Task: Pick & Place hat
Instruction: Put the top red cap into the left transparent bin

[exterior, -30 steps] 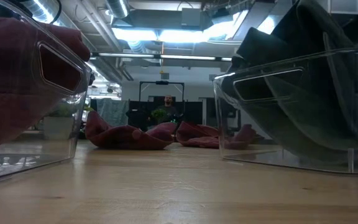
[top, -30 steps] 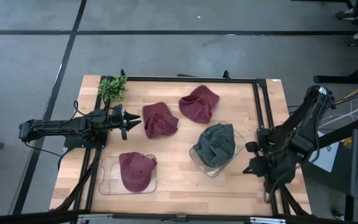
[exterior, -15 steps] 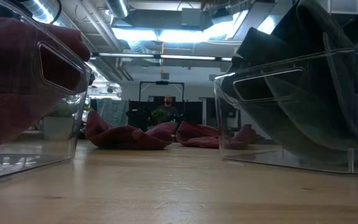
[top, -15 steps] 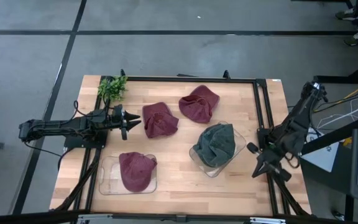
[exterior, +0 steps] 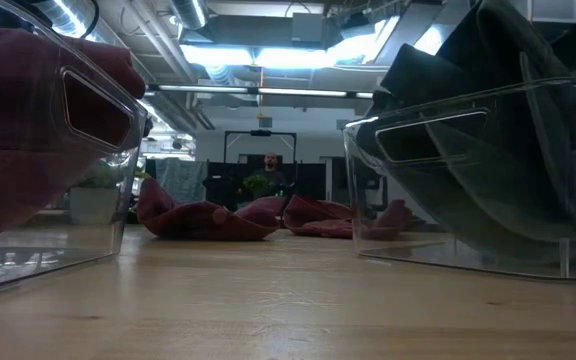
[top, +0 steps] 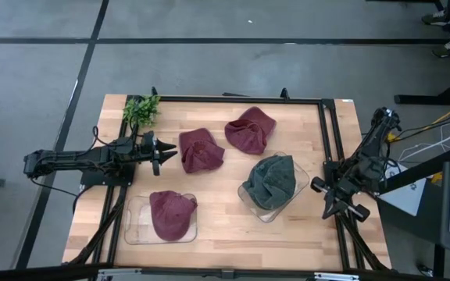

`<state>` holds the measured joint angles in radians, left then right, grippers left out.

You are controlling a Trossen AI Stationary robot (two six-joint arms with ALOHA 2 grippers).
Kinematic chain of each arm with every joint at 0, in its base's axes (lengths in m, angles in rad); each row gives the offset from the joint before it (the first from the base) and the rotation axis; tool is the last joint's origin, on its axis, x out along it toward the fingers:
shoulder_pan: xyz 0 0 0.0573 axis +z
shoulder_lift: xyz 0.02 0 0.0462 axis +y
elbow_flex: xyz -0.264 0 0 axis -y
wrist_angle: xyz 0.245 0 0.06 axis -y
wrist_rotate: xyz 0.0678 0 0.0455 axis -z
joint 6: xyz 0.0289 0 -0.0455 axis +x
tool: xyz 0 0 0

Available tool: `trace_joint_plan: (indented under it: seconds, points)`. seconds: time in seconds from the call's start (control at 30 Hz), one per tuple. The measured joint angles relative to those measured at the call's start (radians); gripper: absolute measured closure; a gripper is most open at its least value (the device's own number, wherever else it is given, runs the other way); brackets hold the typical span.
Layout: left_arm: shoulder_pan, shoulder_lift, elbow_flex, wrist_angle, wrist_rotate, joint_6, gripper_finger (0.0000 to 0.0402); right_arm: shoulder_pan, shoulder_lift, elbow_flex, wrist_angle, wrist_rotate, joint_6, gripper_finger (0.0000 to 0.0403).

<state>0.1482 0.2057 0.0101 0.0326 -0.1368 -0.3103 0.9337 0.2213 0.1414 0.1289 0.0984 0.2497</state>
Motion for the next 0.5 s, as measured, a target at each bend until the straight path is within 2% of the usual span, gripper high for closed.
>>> trace_joint_plan:
  seconds: [0.13,0.5]
  points:
    - [0.000,0.000,0.000,0.000,0.000,0.000,0.0272,0.000,-0.050,-0.050,0.061,-0.023,-0.004,0.0397]
    - [0.000,0.000,0.000,0.000,0.000,0.000,0.0272,0.000,-0.183,-0.136,0.057,-0.050,0.039,0.0397]
